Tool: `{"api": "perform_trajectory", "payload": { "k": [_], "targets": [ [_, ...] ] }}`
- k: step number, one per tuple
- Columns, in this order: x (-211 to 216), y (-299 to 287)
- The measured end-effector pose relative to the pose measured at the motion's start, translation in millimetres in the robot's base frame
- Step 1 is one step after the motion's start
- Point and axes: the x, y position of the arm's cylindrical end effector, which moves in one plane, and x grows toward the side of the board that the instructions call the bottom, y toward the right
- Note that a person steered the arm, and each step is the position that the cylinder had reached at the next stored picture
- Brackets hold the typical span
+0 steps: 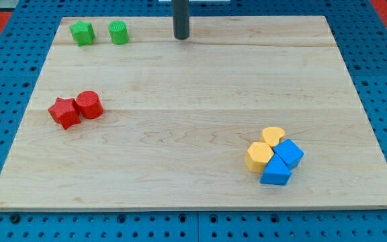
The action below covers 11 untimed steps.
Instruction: Point your arm at blue triangle
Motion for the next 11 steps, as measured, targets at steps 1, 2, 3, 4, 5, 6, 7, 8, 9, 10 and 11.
{"api": "perform_trajectory", "payload": {
  "k": [1, 2, 3, 4, 5, 6, 7, 8, 9, 10, 11],
  "targets": [
    [46, 0],
    [77, 12],
    [115, 16],
    [173, 16],
    [232, 22],
    [275, 24],
    [310, 25],
    [319, 44],
    [319, 73],
    [319, 100],
    [319, 123]
  ]
}}
